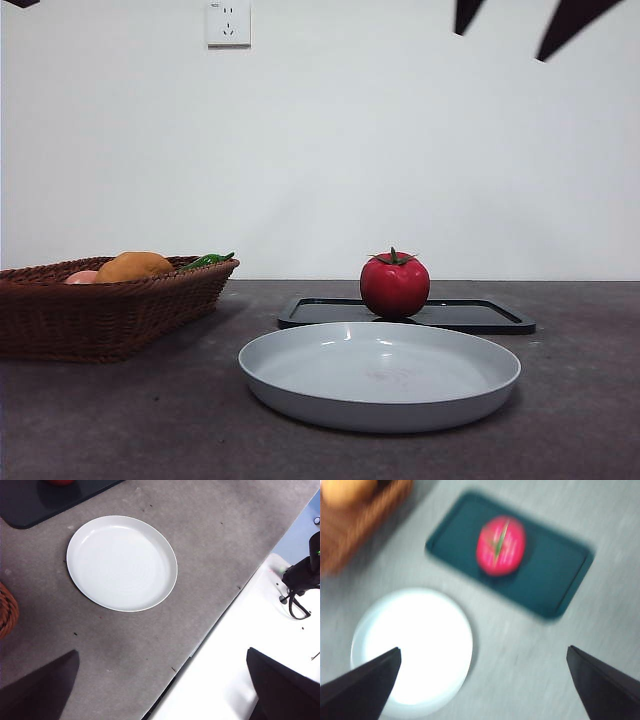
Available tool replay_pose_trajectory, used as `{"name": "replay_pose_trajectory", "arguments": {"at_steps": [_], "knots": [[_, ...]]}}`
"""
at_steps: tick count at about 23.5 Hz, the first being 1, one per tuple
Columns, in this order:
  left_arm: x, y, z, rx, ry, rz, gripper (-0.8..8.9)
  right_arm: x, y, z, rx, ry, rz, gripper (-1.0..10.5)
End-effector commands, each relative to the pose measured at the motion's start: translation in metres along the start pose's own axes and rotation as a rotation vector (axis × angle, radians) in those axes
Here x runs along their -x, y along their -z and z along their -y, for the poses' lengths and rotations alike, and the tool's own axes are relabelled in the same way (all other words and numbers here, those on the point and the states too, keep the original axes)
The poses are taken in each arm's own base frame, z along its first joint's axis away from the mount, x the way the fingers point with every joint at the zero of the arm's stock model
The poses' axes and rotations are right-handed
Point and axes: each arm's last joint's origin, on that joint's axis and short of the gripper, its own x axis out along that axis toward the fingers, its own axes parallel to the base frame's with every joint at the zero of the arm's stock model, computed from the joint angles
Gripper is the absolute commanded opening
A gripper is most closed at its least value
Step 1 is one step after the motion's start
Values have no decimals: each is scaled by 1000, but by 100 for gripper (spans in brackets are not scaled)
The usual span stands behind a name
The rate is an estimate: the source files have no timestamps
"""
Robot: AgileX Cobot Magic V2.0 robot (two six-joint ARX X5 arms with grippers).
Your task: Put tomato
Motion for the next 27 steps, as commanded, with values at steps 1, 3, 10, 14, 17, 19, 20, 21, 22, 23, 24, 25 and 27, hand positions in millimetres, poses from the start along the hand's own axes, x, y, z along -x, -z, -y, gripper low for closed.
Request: {"name": "replay_pose_trajectory", "arguments": {"at_steps": [1, 3, 10, 14, 17, 19, 20, 21, 22, 23, 24, 25, 27], "knots": [[2, -5, 2, -33, 10, 21, 531, 13, 26, -12, -1, -41, 28, 549], [2, -5, 2, -36, 10, 27, 531, 23, 48, -20, 2, -98, 34, 549], [2, -5, 2, -35, 10, 26, 531, 42, 99, -39, 34, -203, 53, 548], [2, -5, 2, -35, 10, 26, 531, 44, 104, -44, 54, -228, 35, 548], [2, -5, 2, -35, 10, 26, 531, 44, 103, -45, 62, -234, 44, 547], [2, -5, 2, -35, 10, 26, 531, 44, 103, -45, 62, -233, 44, 538], [2, -5, 2, -35, 10, 26, 531, 44, 103, -45, 61, -233, 43, 534], [2, -5, 2, -35, 10, 26, 530, 44, 103, -45, 61, -233, 42, 534], [2, -5, 2, -34, 9, 26, 528, 44, 104, -45, 61, -233, 41, 534], [2, -5, 2, -35, 10, 26, 519, 44, 104, -45, 61, -233, 41, 534], [2, -5, 2, -34, 10, 26, 489, 44, 104, -45, 61, -233, 41, 518], [2, -5, 2, -34, 9, 26, 437, 44, 104, -45, 61, -233, 40, 469], [2, -5, 2, -34, 10, 25, 262, 44, 104, -45, 61, -232, 39, 289]]}}
